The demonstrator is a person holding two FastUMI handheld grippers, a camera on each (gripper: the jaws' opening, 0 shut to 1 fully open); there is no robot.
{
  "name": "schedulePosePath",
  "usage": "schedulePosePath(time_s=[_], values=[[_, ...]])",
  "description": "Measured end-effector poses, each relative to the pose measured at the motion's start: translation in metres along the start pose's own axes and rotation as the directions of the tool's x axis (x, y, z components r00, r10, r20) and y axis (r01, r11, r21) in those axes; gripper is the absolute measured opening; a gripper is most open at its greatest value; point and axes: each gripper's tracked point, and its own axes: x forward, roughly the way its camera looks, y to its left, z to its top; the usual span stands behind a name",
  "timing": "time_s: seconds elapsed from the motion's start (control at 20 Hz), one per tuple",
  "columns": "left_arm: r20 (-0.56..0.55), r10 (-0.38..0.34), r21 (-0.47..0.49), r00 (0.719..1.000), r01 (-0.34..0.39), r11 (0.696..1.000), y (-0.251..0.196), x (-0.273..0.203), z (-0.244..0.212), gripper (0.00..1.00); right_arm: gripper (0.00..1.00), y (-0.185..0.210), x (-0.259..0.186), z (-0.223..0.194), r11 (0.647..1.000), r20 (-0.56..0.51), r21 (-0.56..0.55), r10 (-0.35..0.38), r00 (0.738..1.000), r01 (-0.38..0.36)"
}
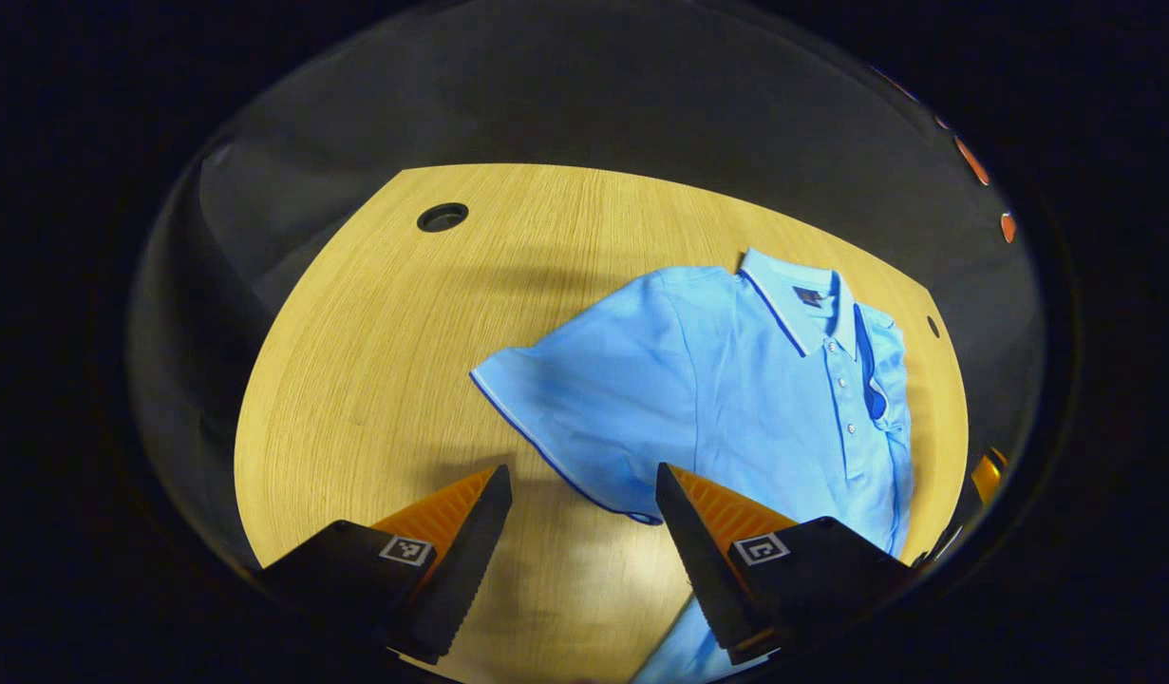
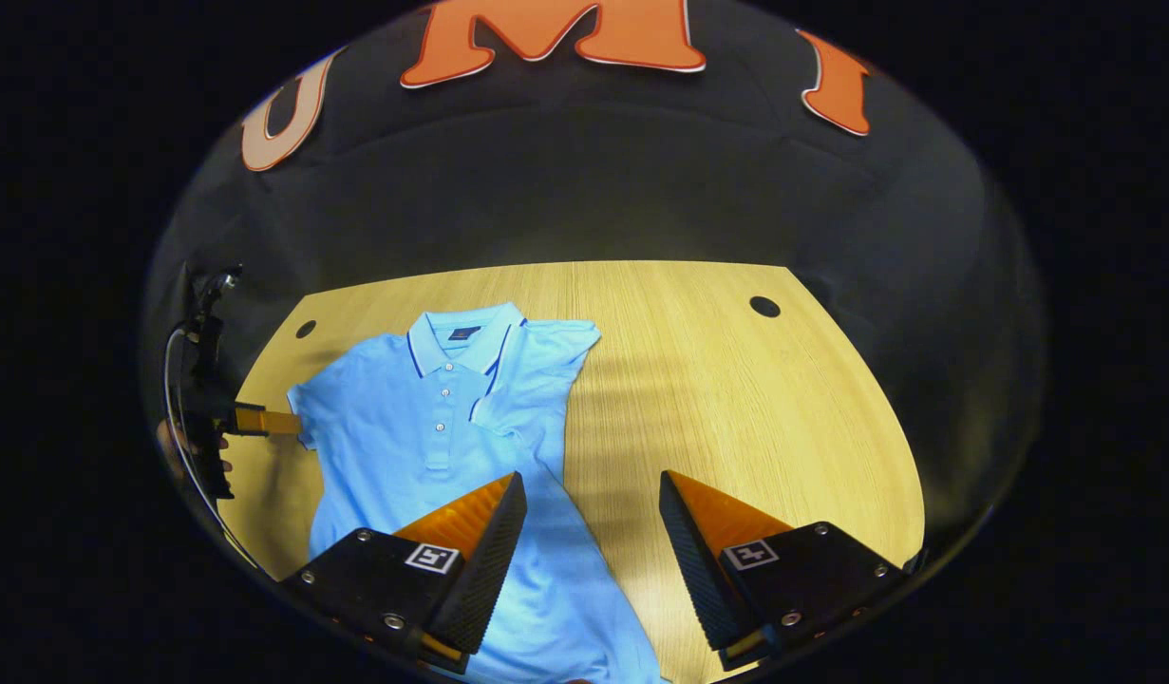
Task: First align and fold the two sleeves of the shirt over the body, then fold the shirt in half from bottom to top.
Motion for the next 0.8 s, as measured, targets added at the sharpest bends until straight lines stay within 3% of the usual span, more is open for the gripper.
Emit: schedulePosePath(time_s=[0.3,0.45,0.5,0.6,0.75,0.8], values=[[-0.03,0.128,0.014,0.991,-0.128,0.992,0.018,0.024,0.013,1.0,0.87,-0.033,-0.036,-0.041,0.997,-0.012,0.048,-0.057,0.998,0.057],[-0.023,0.125,-0.015,0.992,-0.126,0.992,0.011,0.026,0.017,0.96,0.87,-0.047,-0.046,-0.058,0.995,-0.031,0.06,-0.083,0.996,0.084],[-0.019,0.12,-0.025,0.993,-0.121,0.992,0.007,0.027,0.018,0.99,0.87,-0.048,-0.048,-0.063,0.994,-0.033,0.07,-0.084,0.996,0.086],[-0.018,0.114,-0.025,0.993,-0.115,0.993,0.0,0.029,0.018,0.79,0.86,-0.053,-0.052,-0.071,0.992,-0.037,0.089,-0.087,0.996,0.09],[0.001,0.078,-0.013,0.997,-0.078,0.997,-0.018,0.034,0.026,0.14,0.87,-0.059,-0.057,-0.08,0.988,-0.045,0.115,-0.097,0.994,0.102],[-0.006,0.051,0.005,0.999,-0.051,0.999,-0.026,0.033,0.024,0.09,0.87,-0.061,-0.058,-0.086,0.987,-0.051,0.118,-0.103,0.993,0.109]])
